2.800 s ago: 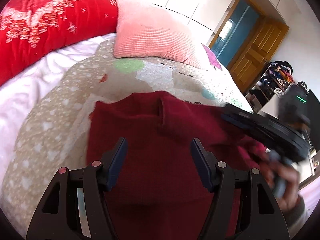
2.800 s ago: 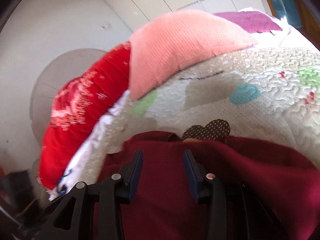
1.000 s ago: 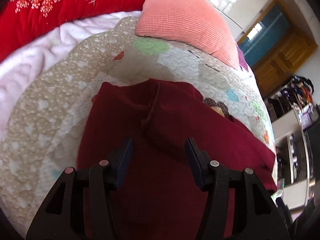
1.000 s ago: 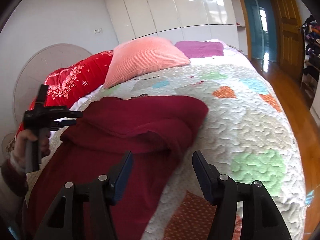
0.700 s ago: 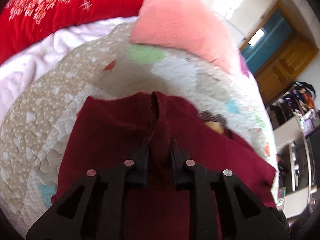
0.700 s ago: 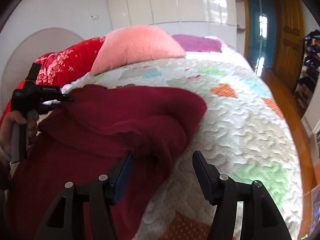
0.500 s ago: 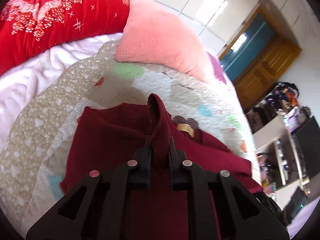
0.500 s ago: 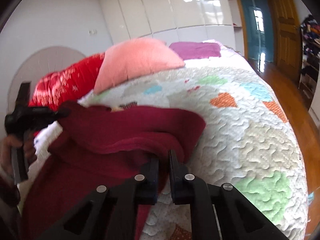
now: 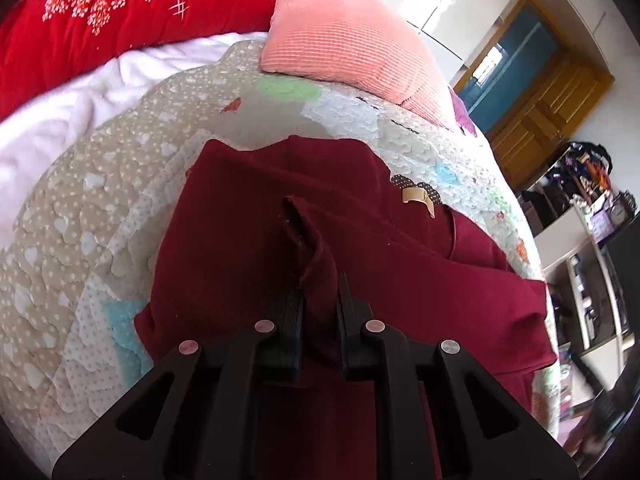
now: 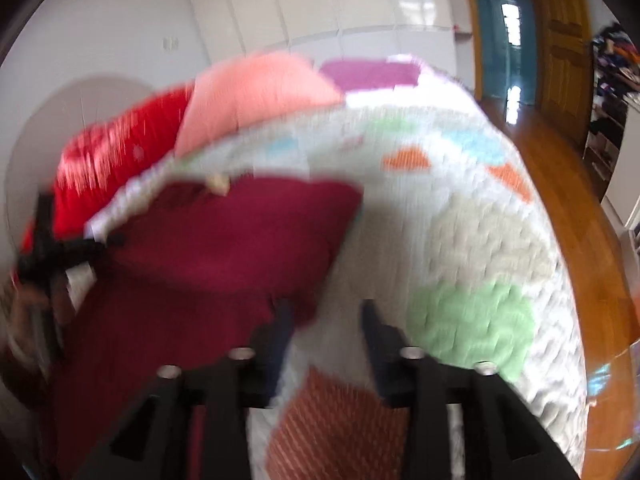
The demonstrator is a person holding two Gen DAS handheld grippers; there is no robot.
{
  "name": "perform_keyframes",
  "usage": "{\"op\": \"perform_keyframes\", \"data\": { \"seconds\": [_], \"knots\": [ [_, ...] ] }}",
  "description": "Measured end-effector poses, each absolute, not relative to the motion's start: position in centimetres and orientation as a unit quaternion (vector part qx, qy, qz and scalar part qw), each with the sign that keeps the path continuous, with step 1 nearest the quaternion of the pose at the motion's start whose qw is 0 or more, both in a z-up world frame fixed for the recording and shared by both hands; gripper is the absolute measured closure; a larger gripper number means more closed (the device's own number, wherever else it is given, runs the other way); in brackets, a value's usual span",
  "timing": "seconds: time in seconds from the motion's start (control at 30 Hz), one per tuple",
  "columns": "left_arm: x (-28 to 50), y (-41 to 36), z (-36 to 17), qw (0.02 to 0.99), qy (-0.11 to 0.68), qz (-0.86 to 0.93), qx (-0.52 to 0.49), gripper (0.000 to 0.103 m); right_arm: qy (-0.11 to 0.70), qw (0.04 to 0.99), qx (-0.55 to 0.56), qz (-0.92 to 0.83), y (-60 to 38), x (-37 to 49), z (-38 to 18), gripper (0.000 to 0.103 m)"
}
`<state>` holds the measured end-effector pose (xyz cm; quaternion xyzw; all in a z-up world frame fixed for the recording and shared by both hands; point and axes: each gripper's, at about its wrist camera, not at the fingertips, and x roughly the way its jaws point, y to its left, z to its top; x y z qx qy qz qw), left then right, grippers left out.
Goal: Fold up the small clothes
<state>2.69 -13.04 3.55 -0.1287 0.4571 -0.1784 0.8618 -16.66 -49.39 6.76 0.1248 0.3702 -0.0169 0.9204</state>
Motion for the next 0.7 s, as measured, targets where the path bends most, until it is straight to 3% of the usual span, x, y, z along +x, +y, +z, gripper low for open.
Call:
{"op": "perform_keyframes", "data": {
  "seconds": [0.13, 0.23, 0.27, 0.33, 0.37, 0.43, 0.53, 0.6, 0.67, 0.7],
  "knots": [
    [3.0, -12.5, 3.4, 0.861, 0.45, -0.182, -0.154, 0.091, 0.351, 0.919, 0.178, -0.01, -51.0, -12.2, 7.6, 0.035],
    [3.0, -12.9, 4.8, 0.871, 0.43, -0.194, -0.139, 0.091, 0.398, 0.894, 0.207, -0.005, -51.9, -7.1, 4.9, 0.034],
    [3.0, -13.1, 5.5, 0.876, 0.42, -0.199, -0.132, 0.091, 0.415, 0.884, 0.216, -0.001, -52.1, -5.6, 3.7, 0.045],
    [3.0, -13.2, 6.9, 0.886, 0.394, -0.208, -0.124, 0.091, 0.419, 0.882, 0.215, -0.007, -52.1, -3.9, 2.9, 0.078],
    [2.9, -13.1, 7.6, 0.895, 0.376, -0.208, -0.121, 0.091, 0.407, 0.889, 0.208, -0.014, -52.1, -3.9, 3.2, 0.085],
    [2.8, -12.9, 7.9, 0.906, 0.356, -0.198, -0.116, 0.091, 0.37, 0.907, 0.202, -0.013, -51.5, -4.1, 4.5, 0.087],
    [3.7, -13.0, 5.1, 0.891, 0.407, -0.174, -0.106, 0.091, 0.364, 0.914, 0.176, -0.037, -51.0, -3.5, 4.1, 0.087],
    [4.3, -12.6, 2.6, 0.872, 0.447, -0.163, -0.113, 0.091, 0.395, 0.9, 0.18, -0.047, -51.1, -2.6, 2.5, 0.084],
    [4.3, -11.9, 2.5, 0.87, 0.442, -0.17, -0.135, 0.091, 0.392, 0.898, 0.191, -0.059, -51.6, -3.5, 3.1, 0.07],
    [4.4, -11.8, 2.6, 0.869, 0.443, -0.169, -0.139, 0.091, 0.384, 0.901, 0.192, -0.064, -51.9, -4.3, 3.9, 0.07]
  ]
}}
